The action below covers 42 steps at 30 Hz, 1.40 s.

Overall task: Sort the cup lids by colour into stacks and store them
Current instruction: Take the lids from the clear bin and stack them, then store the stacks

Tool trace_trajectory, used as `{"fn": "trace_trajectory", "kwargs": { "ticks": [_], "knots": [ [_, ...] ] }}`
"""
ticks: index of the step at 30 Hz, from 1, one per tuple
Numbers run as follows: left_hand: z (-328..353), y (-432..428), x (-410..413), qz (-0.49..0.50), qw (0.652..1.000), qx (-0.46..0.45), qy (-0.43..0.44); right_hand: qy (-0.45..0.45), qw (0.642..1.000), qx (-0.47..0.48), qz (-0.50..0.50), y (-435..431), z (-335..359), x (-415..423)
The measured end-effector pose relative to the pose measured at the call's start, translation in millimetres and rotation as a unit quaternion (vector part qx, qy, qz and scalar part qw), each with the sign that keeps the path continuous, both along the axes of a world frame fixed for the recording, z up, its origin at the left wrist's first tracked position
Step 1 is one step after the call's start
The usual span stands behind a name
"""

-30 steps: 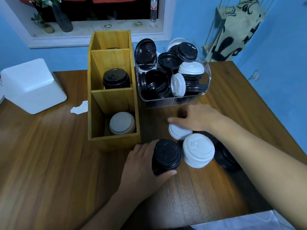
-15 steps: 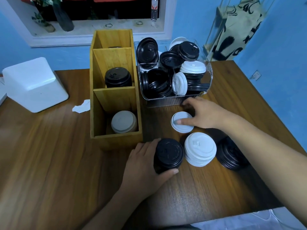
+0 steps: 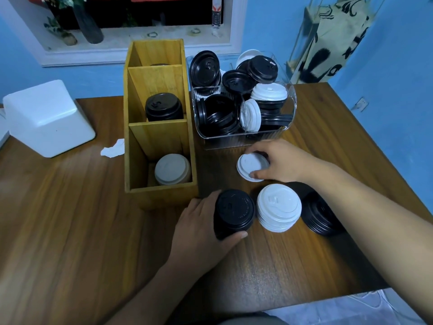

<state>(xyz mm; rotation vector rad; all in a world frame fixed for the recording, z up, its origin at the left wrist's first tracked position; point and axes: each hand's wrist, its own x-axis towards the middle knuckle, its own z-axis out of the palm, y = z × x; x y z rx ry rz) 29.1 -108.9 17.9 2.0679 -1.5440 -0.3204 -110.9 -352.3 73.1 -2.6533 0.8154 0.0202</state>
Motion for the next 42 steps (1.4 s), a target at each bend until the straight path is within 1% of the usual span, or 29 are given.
{"fn": "trace_trajectory", "kwargs": {
  "ticks": [2,4,6,8,11,15,19,24,27,32,35,37,39,40,42],
  "knots": [
    [-0.3,-0.1,0.2,-0.002,1.0,-0.002,-0.003,-0.046,0.999,0.01,-0.011,5.0,16.0,-9.7],
    [-0.3,0.0,-0.1,-0.002,1.0,-0.001,-0.008,-0.093,0.994,0.039,-0.03,13.4,35.0,-26.3],
    [-0.4,0.1,-0.4,-0.001,1.0,-0.003,-0.009,-0.107,0.992,0.067,-0.023,25.6,52.6,-45.7],
    [-1.3,0.0,-0.6,-0.002,1.0,-0.006,-0.011,-0.078,0.994,0.072,0.009,40.8,62.7,-63.1],
    [-1.7,-0.2,-0.9,-0.006,1.0,-0.014,-0.024,-0.024,0.997,0.06,0.052,59.7,56.8,-75.9],
    [-1.0,-0.1,-2.4,-0.006,0.999,-0.013,-0.033,-0.006,0.996,0.044,0.078,67.7,36.8,-77.8],
    [-1.0,0.7,-3.2,-0.006,0.999,-0.013,-0.045,-0.007,0.997,0.033,0.07,70.7,31.1,-79.2],
    [-0.2,1.2,-4.5,-0.003,0.998,-0.025,-0.06,-0.012,0.996,0.079,0.051,73.0,27.1,-84.0],
    [0.2,1.4,-5.4,-0.003,0.998,-0.029,-0.056,0.009,0.996,0.073,0.045,72.9,30.5,-80.5],
    [0.0,1.9,-4.9,-0.007,0.998,-0.03,-0.051,0.06,0.996,0.027,0.065,77.6,38.8,-71.3],
    [-0.9,1.7,-4.1,-0.005,0.999,-0.021,-0.039,0.062,0.995,0.047,0.066,75.4,39.4,-70.3],
    [-2.1,1.8,-3.3,-0.001,0.999,-0.019,-0.035,0.028,0.993,0.086,0.073,71.4,41.7,-70.4],
    [-2.4,1.6,-2.7,0.0,0.999,-0.016,-0.033,-0.036,0.992,0.106,0.053,63.6,49.1,-67.4],
    [-2.5,1.6,-2.7,0.0,0.999,-0.018,-0.034,-0.076,0.991,0.102,0.029,57.5,53.5,-64.8],
    [-2.9,1.4,-2.6,-0.002,0.999,-0.023,-0.032,-0.144,0.987,0.063,-0.03,40.9,61.0,-56.0]
  ]
}}
